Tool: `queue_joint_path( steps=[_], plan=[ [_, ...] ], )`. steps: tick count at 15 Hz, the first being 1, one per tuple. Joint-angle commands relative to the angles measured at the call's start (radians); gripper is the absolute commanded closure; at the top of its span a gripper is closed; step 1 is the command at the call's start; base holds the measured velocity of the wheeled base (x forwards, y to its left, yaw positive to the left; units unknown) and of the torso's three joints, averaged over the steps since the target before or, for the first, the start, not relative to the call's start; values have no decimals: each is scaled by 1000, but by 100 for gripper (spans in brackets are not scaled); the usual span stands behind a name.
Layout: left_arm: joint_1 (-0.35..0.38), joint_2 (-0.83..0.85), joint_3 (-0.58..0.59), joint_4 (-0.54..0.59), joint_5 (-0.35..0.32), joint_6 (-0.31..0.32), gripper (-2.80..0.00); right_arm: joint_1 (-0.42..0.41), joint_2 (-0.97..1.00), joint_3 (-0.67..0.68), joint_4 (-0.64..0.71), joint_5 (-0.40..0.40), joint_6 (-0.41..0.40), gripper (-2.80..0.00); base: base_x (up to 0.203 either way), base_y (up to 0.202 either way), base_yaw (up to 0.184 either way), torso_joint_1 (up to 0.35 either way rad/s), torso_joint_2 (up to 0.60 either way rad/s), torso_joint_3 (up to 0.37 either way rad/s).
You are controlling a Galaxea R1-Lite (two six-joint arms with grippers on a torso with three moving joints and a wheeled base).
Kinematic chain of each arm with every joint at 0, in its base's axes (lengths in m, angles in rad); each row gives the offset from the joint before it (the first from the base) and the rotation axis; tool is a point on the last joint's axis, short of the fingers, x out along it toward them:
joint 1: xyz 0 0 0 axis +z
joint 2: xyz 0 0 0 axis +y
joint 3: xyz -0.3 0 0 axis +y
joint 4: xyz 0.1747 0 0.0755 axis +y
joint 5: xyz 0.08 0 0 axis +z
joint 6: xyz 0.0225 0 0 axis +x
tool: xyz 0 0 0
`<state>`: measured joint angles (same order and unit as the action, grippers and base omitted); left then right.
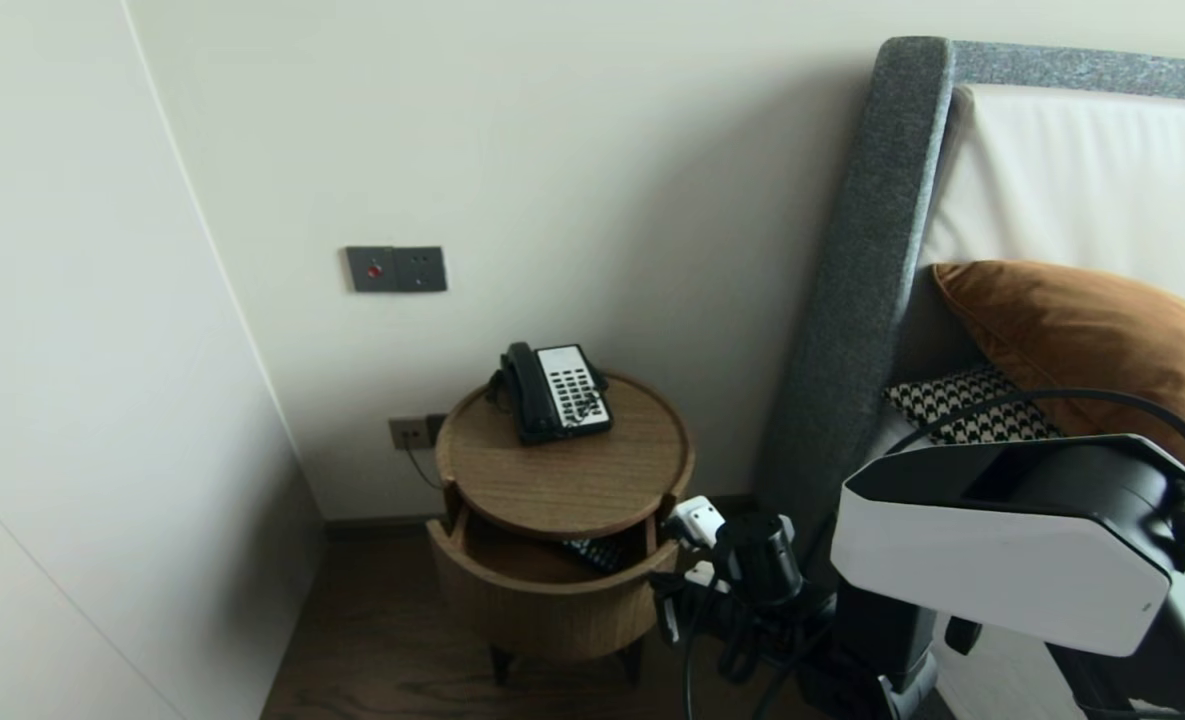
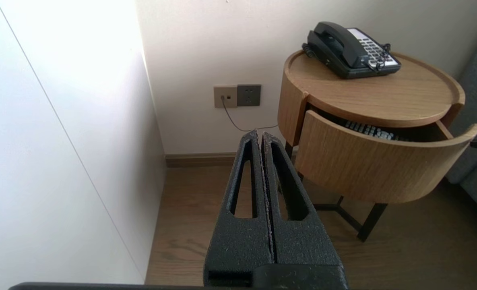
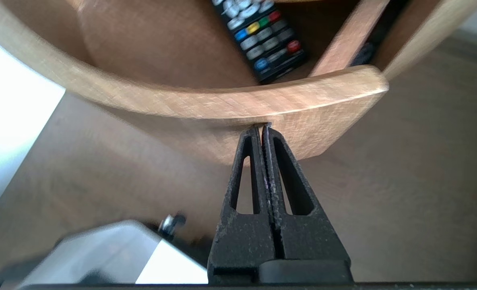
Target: Close the nightstand drawer
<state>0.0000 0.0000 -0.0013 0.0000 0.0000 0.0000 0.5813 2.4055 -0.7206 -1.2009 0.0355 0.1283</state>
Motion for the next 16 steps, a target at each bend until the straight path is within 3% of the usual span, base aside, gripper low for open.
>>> queue_joint_path(
  steps=[1, 16],
  plan=[
    [0, 0, 1, 0, 0, 0, 0, -13, 9, -17, -5, 1, -1, 0, 0, 0, 0, 0, 0, 0],
    [0, 0, 0, 0, 0, 0, 0, -93, 65, -174, 35, 1, -17, 0, 0, 0, 0, 0, 0, 0]
  ],
)
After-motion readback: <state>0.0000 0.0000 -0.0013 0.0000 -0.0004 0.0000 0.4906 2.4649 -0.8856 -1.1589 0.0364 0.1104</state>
